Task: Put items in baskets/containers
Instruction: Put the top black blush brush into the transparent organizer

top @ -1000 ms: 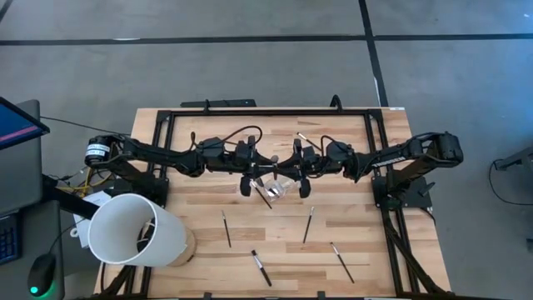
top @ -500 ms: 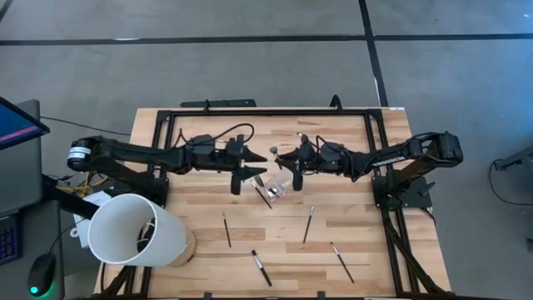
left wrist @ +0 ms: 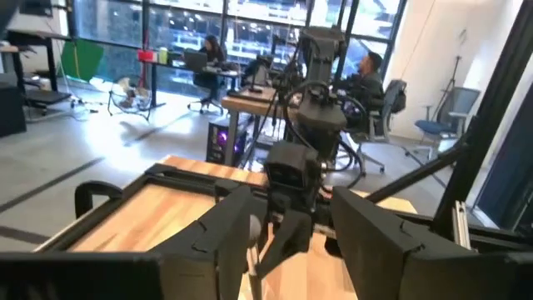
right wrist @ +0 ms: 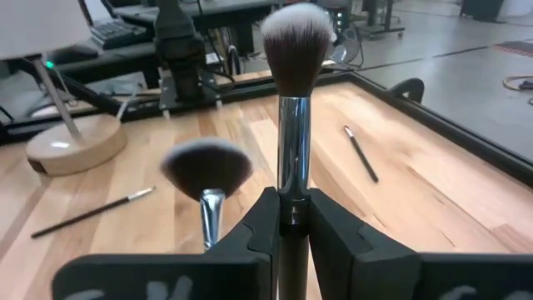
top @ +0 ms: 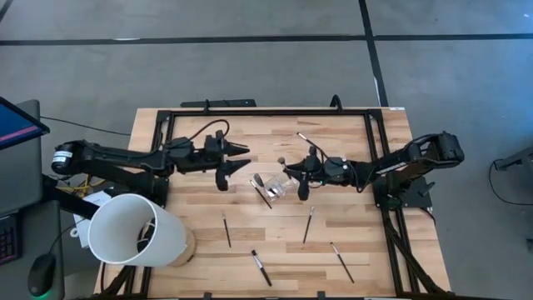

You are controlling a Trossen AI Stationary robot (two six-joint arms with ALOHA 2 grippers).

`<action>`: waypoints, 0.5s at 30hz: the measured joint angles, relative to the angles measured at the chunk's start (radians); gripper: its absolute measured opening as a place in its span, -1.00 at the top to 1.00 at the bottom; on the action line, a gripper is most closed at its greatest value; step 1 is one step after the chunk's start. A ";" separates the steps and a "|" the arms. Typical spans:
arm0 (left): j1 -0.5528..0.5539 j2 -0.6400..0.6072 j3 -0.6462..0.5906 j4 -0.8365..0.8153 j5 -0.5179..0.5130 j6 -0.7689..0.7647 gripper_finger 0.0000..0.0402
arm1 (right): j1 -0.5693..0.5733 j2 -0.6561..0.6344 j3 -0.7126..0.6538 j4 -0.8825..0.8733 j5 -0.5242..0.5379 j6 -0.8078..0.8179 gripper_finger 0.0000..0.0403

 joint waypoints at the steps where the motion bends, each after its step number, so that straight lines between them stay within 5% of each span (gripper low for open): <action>1: 0.000 0.001 -0.001 0.003 -0.001 0.000 0.18 | 0.001 0.000 0.000 -0.006 0.000 -0.001 0.82; 8: 0.000 0.006 -0.001 0.021 -0.003 -0.006 0.18 | 0.001 0.034 0.000 -0.077 0.022 0.005 0.80; 15: 0.000 0.006 -0.001 0.025 -0.003 -0.007 0.23 | 0.001 0.187 0.006 0.078 0.018 0.005 0.78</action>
